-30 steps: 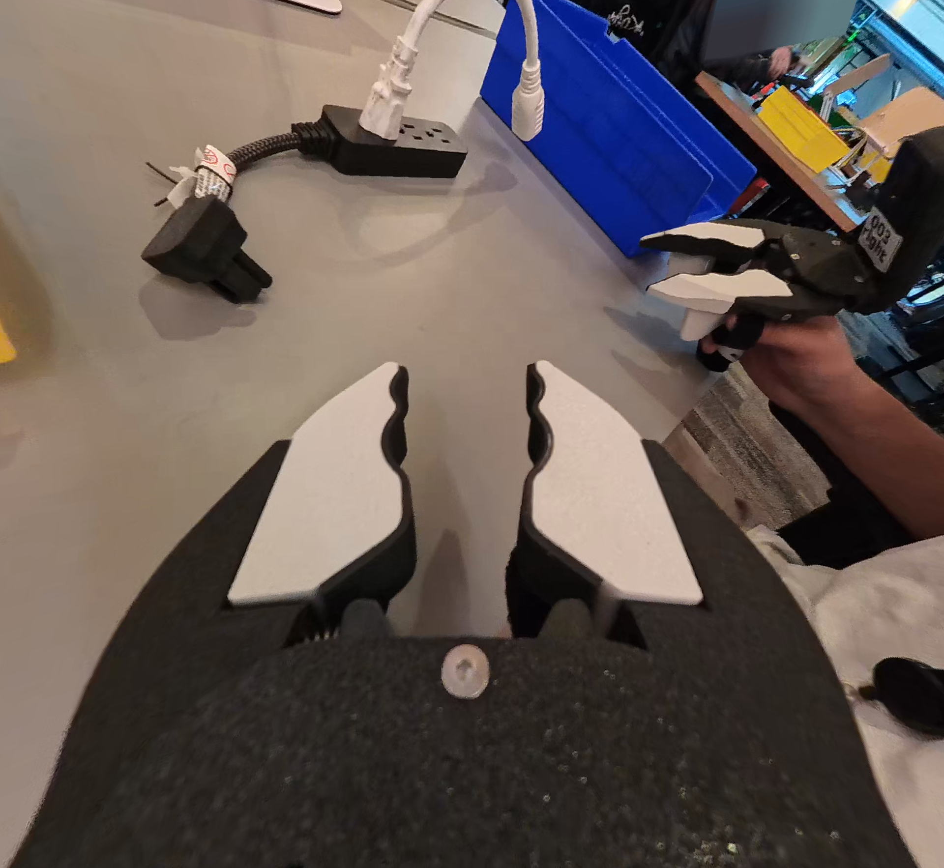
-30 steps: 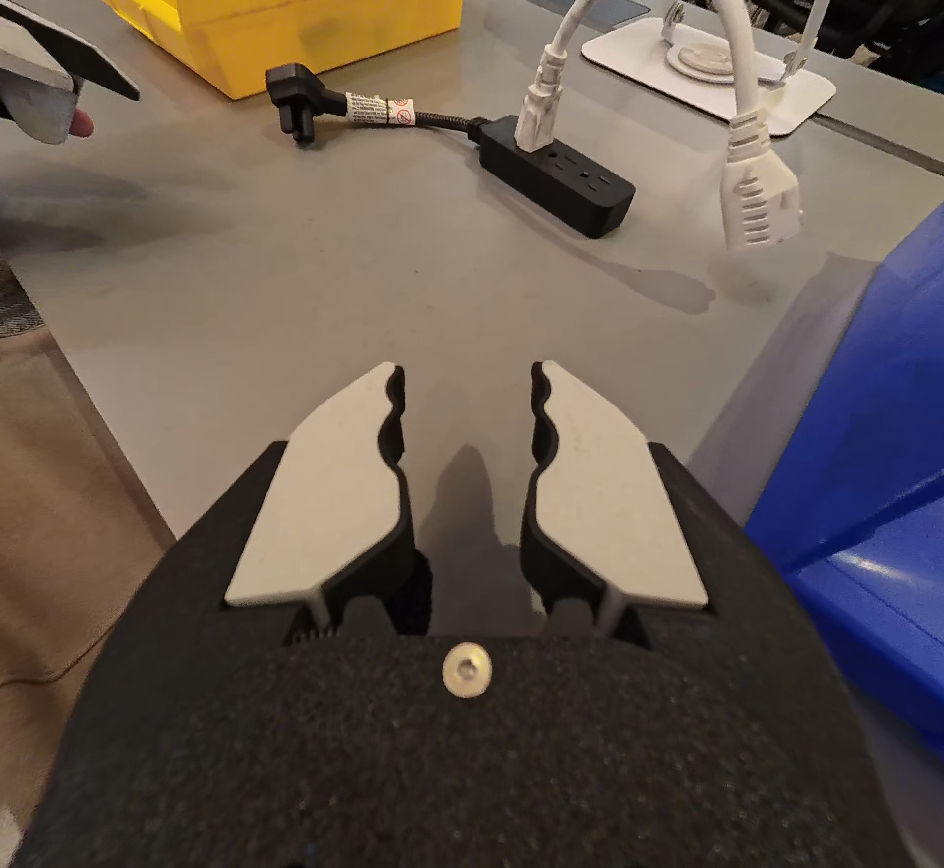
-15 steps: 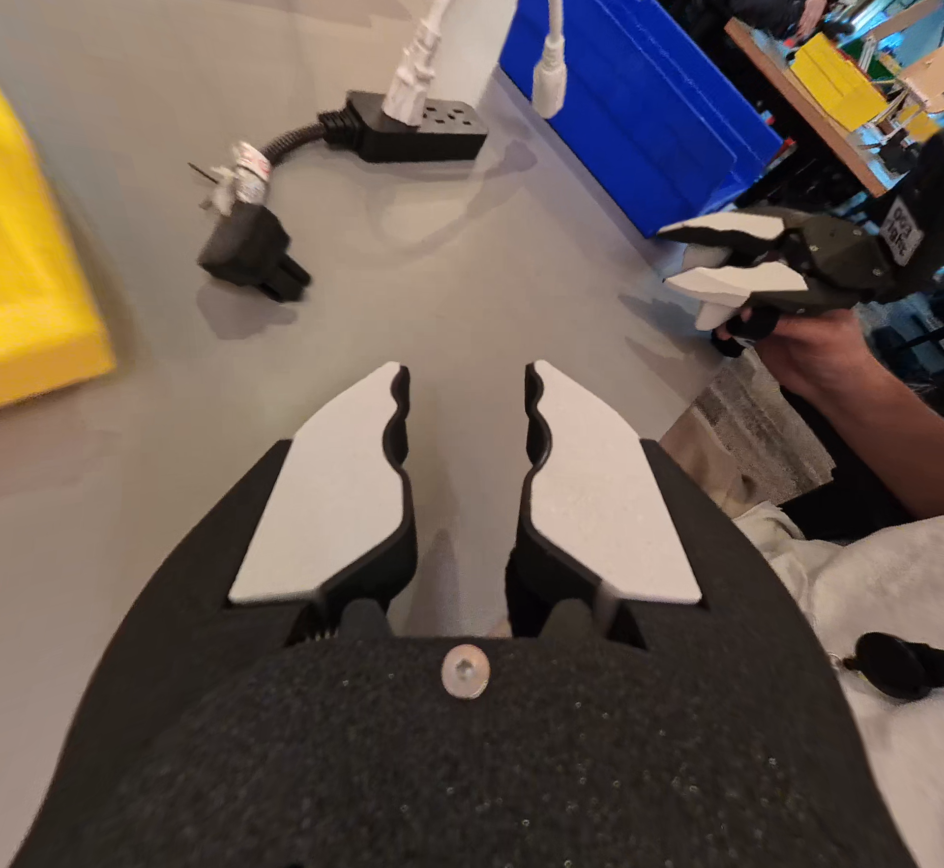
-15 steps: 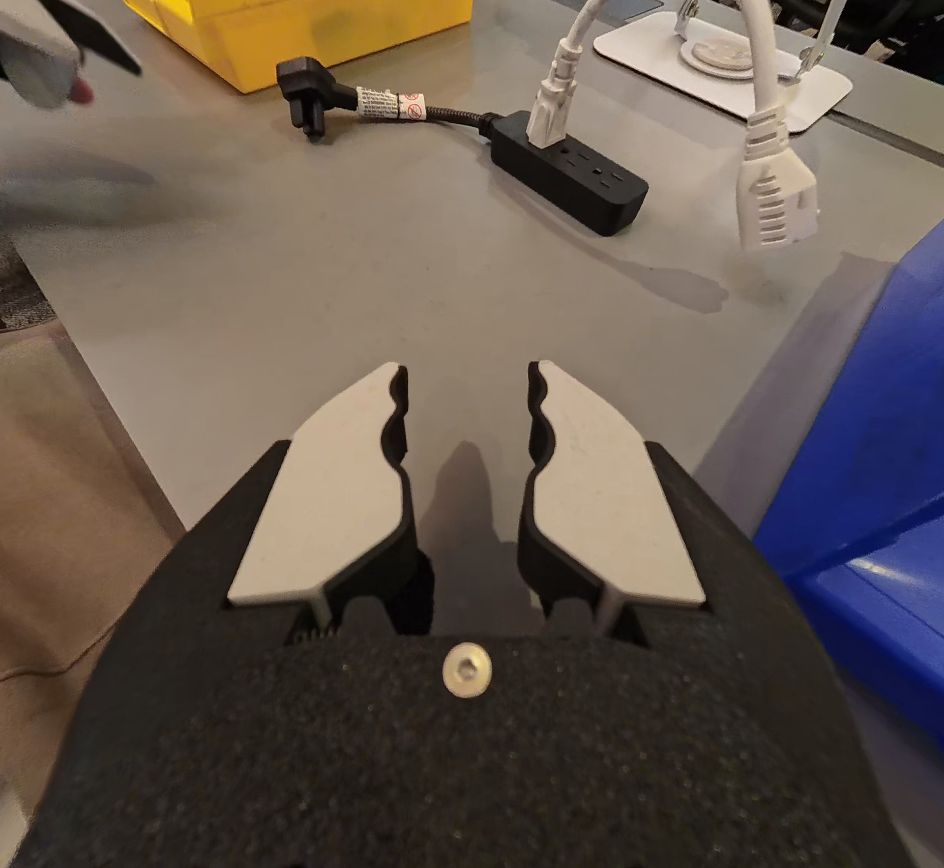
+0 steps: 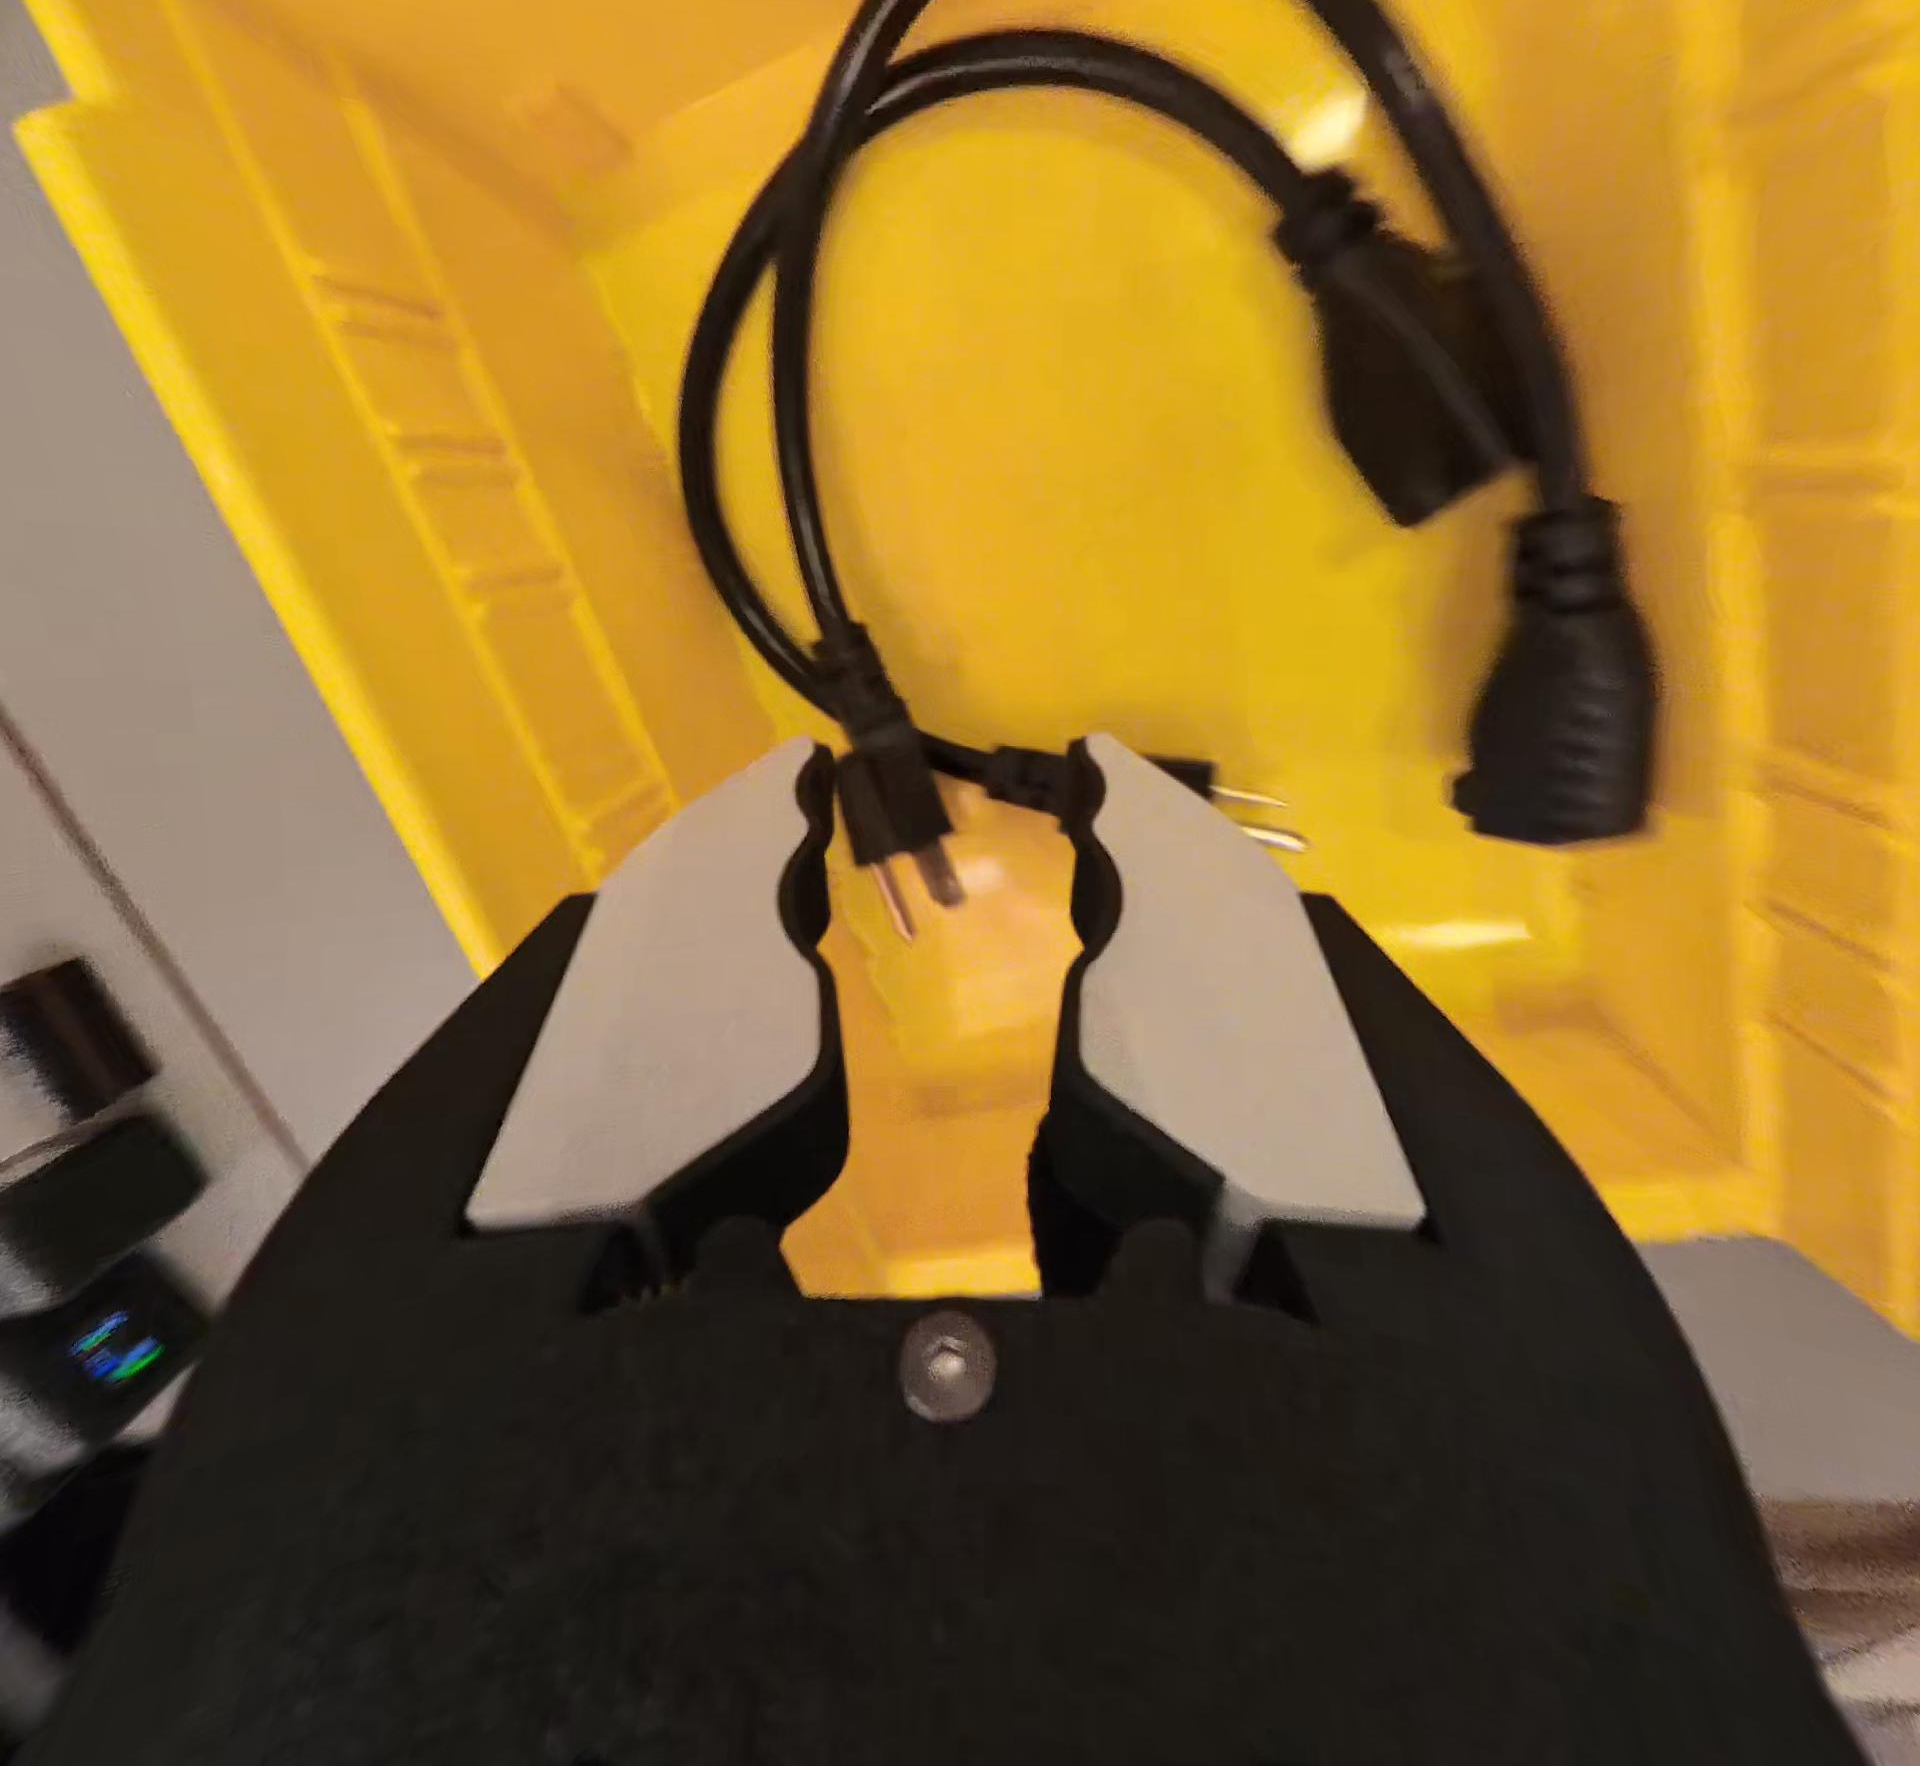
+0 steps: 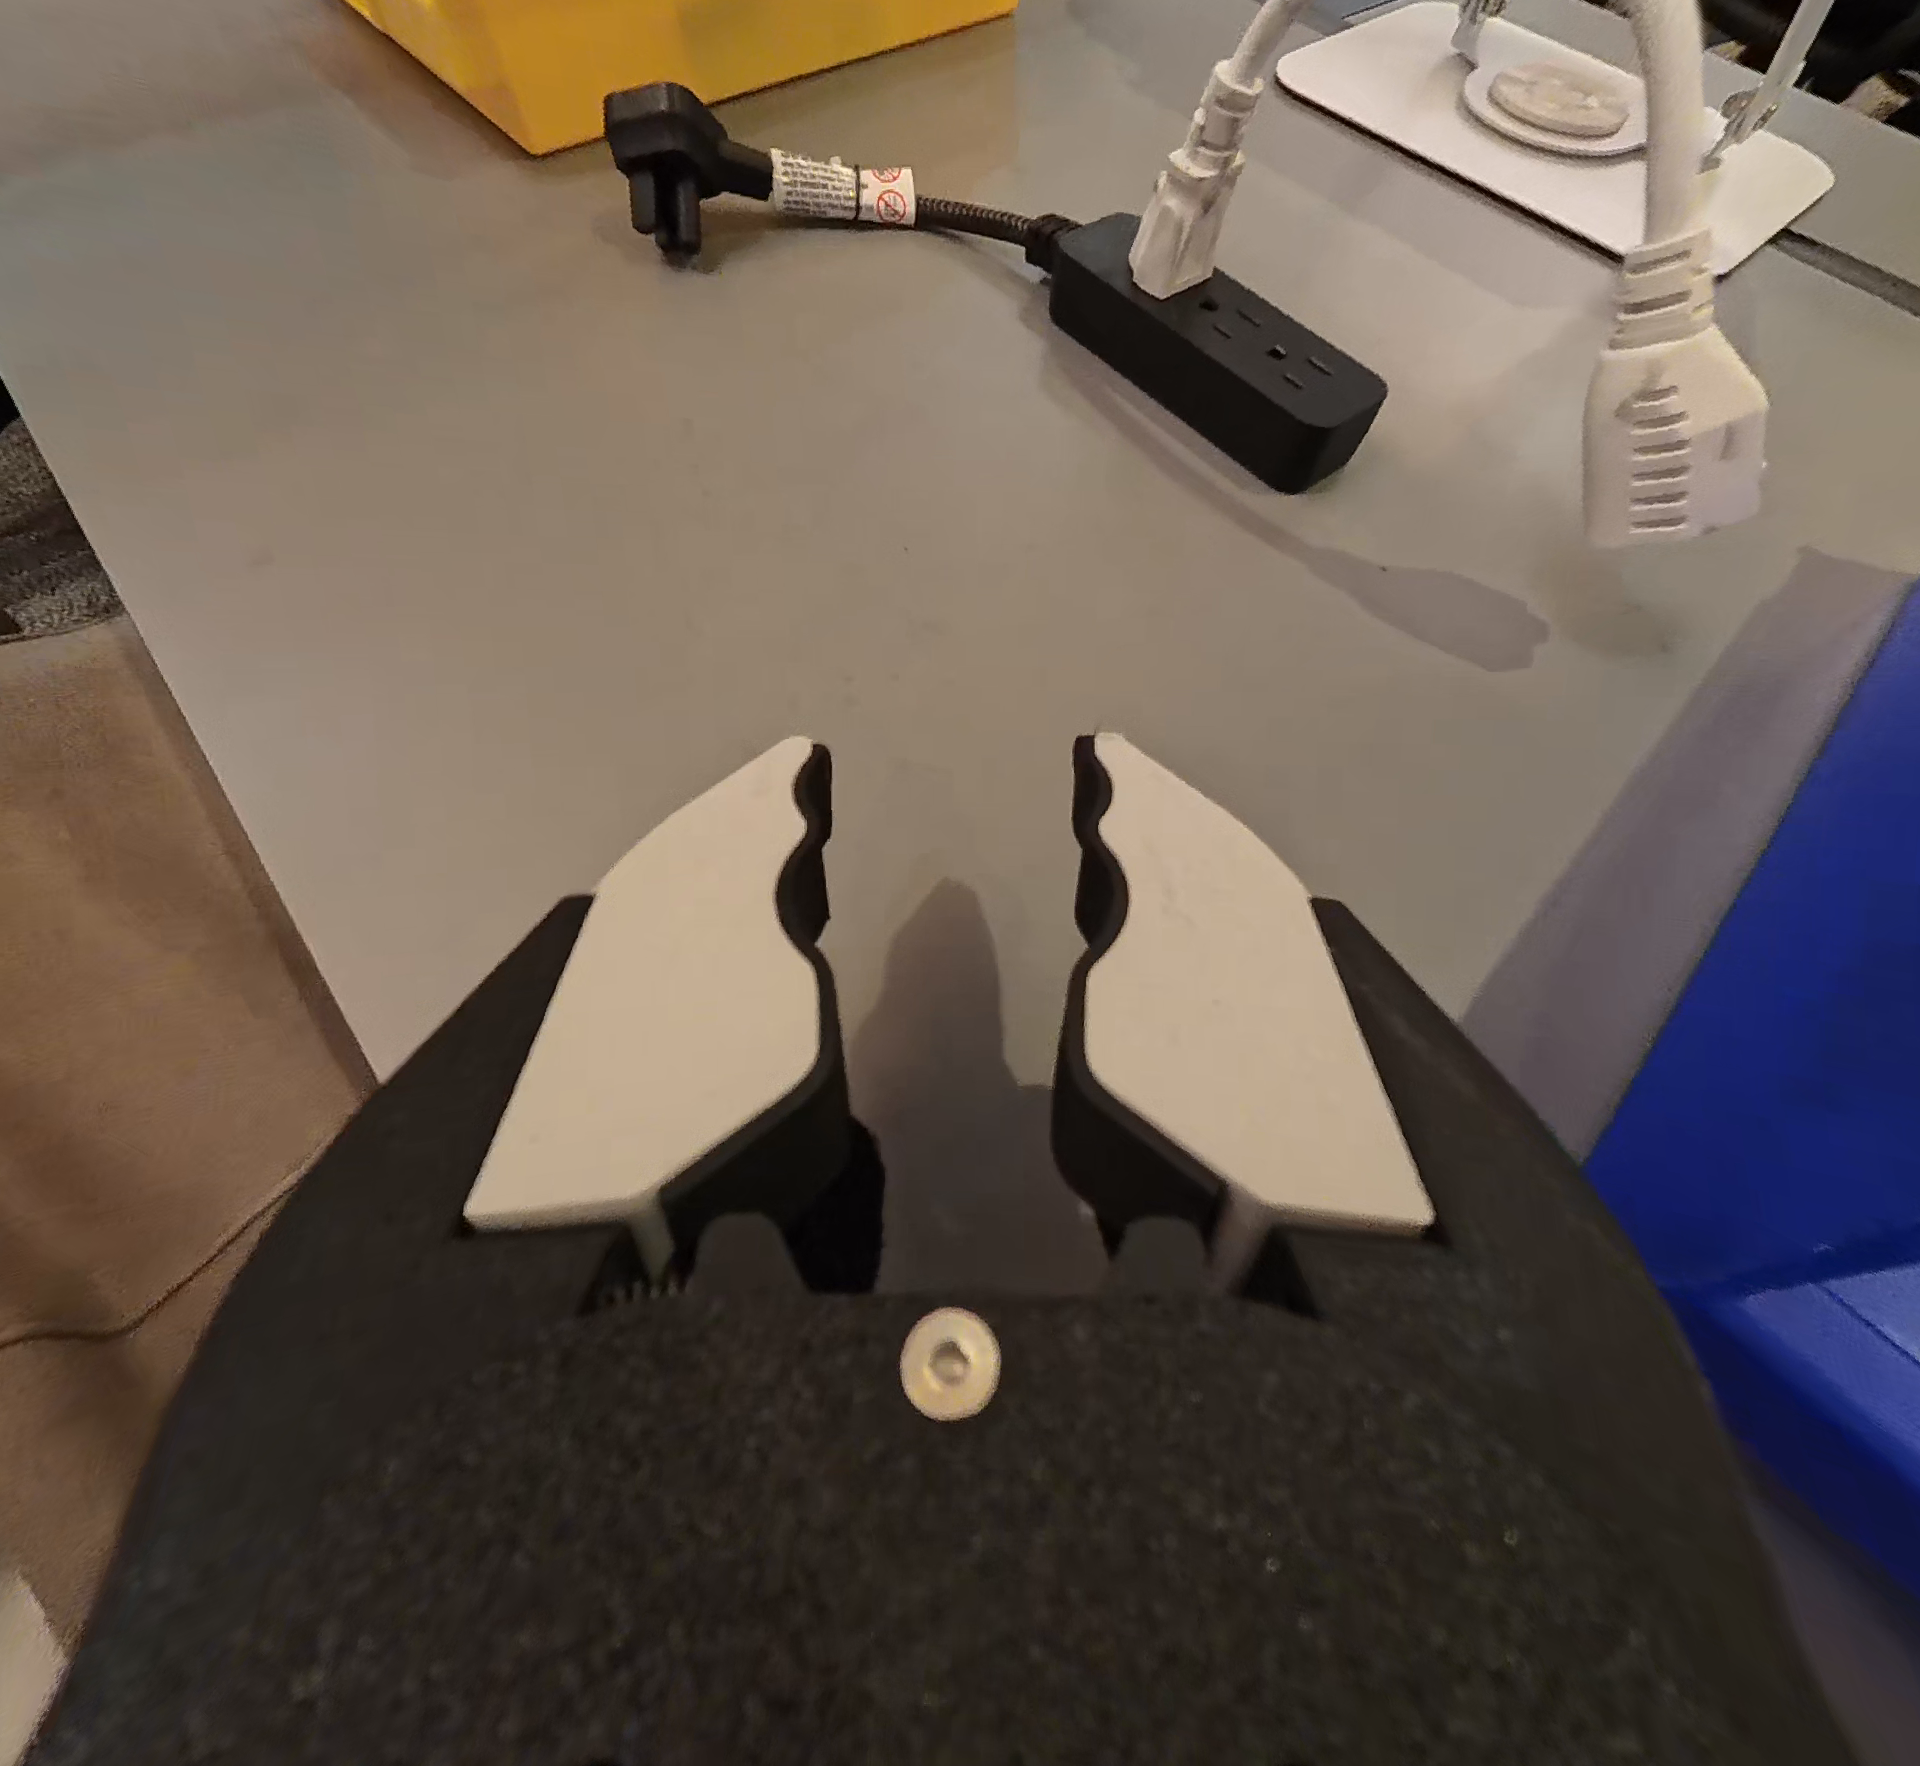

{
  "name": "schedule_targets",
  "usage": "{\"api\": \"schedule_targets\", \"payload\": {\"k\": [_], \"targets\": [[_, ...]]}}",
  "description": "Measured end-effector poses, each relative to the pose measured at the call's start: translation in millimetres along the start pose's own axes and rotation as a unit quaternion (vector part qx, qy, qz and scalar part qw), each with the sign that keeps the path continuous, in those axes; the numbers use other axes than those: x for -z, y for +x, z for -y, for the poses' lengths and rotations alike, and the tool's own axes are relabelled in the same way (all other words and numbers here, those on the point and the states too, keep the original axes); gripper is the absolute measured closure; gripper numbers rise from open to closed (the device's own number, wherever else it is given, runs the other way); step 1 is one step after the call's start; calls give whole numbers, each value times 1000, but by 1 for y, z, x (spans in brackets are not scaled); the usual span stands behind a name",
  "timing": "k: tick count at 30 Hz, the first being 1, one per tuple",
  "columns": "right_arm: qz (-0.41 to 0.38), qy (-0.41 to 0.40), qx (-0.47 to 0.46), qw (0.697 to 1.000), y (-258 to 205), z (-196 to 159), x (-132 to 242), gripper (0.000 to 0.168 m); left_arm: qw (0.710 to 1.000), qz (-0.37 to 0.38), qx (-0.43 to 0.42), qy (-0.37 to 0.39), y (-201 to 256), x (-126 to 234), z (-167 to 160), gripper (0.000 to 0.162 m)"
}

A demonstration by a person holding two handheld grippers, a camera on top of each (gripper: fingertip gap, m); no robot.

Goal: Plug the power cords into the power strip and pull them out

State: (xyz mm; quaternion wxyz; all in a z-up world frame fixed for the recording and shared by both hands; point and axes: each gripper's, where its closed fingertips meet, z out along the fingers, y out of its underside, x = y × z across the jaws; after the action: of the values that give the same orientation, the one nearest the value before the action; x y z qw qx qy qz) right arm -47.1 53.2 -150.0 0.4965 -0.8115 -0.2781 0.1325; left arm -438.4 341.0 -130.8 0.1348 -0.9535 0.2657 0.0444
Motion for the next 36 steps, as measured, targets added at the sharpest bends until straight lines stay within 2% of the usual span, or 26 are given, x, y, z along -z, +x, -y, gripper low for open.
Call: {"api": "schedule_targets", "payload": {"k": [1, 4, 9, 10, 11, 16, 21, 25, 29, 31, 36], "targets": [[0, 0, 3, 1000, -1, 0, 0, 124, 999, 20, -5, -26, -7, -9, 2, 120], [3, 1, 7, 1000, -4, 0, 1, 124, 995, 55, -17, -84, -12, -30, 6, 120], [4, -3, 21, 1000, -7, -2, 1, 124, 983, 121, -31, -136, -24, -56, 0, 124], [2, -3, 22, 1000, -7, -2, 2, 124, 980, 131, -32, -145, -27, -60, -3, 135], [3, -2, 23, 1000, -7, -2, 3, 124, 977, 150, -36, -146, -33, -63, -4, 146], [3, -4, 27, 1000, -8, -4, 5, 124, 974, 174, -58, -134, -37, -59, -5, 146], [1, -3, 33, 999, -10, -3, 5, 125, 981, 191, -33, -6, -41, -16, 16, 147], [0, -2, 37, 999, -12, -2, 6, 125, 979, 140, 25, 149, -32, 40, 32, 148], [1, -9, 48, 999, -15, -4, 3, 126, 946, 22, 90, 309, -14, 103, 37, 148], [-1, -8, 53, 999, -16, -2, 3, 126, 929, -15, 101, 355, -5, 127, 32, 148], [-1, -8, 61, 998, -18, -2, 0, 126, 906, -23, 83, 415, 17, 171, 15, 150]]}}
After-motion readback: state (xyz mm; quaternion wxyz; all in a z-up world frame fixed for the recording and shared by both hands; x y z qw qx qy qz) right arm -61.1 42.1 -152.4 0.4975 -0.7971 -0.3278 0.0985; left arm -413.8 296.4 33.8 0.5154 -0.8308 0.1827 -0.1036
